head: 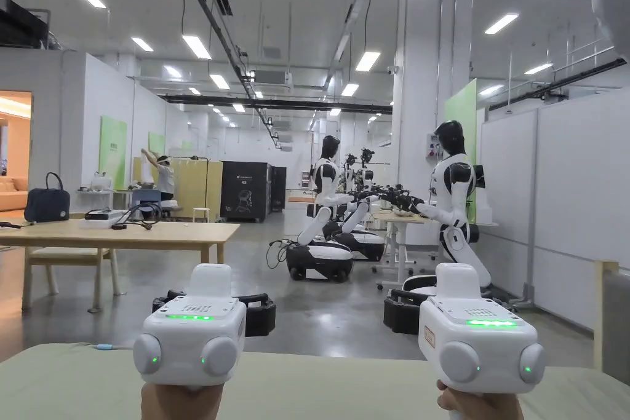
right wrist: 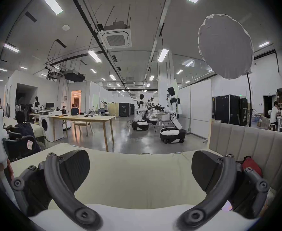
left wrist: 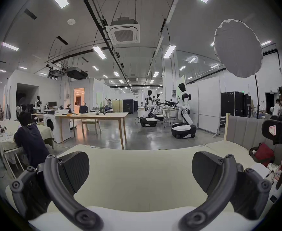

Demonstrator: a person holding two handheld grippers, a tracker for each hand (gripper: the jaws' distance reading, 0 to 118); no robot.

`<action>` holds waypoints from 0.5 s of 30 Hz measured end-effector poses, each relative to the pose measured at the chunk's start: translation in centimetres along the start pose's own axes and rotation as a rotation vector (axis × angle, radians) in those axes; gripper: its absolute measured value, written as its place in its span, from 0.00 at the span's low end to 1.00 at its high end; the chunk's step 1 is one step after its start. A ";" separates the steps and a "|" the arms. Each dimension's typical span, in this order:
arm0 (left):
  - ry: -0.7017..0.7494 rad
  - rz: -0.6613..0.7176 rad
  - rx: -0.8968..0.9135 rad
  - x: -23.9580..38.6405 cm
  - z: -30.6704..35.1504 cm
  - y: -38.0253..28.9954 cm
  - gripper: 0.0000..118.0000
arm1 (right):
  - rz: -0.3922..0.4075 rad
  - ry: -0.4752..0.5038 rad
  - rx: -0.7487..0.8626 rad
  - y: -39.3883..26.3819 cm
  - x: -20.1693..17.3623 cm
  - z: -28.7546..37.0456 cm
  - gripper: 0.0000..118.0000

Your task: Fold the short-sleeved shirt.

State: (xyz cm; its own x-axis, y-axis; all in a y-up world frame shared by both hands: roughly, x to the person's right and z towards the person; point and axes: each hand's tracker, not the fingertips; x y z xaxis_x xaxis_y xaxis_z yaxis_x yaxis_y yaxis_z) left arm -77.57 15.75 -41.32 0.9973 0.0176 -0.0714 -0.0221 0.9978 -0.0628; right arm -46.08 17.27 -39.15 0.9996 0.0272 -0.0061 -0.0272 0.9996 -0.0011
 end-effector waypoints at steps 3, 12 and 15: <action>0.003 0.026 -0.012 -0.4 -0.1 0.0 1.00 | -0.001 0.002 -0.008 -0.2 0.1 -0.4 1.00; 0.009 0.006 -0.009 -0.4 0.0 -0.1 1.00 | -0.024 0.046 -0.017 -0.2 0.1 -0.3 1.00; 0.008 -0.007 -0.009 -0.2 0.0 -0.1 1.00 | -0.030 0.036 -0.044 0.1 0.0 -0.3 1.00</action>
State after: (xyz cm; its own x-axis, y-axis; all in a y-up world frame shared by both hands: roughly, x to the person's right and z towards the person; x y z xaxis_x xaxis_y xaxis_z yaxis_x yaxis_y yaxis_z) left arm -77.80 15.65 -41.32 0.9968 0.0101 -0.0790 -0.0158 0.9973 -0.0720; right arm -46.06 17.39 -39.43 0.9991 -0.0039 -0.0418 0.0020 0.9989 -0.0461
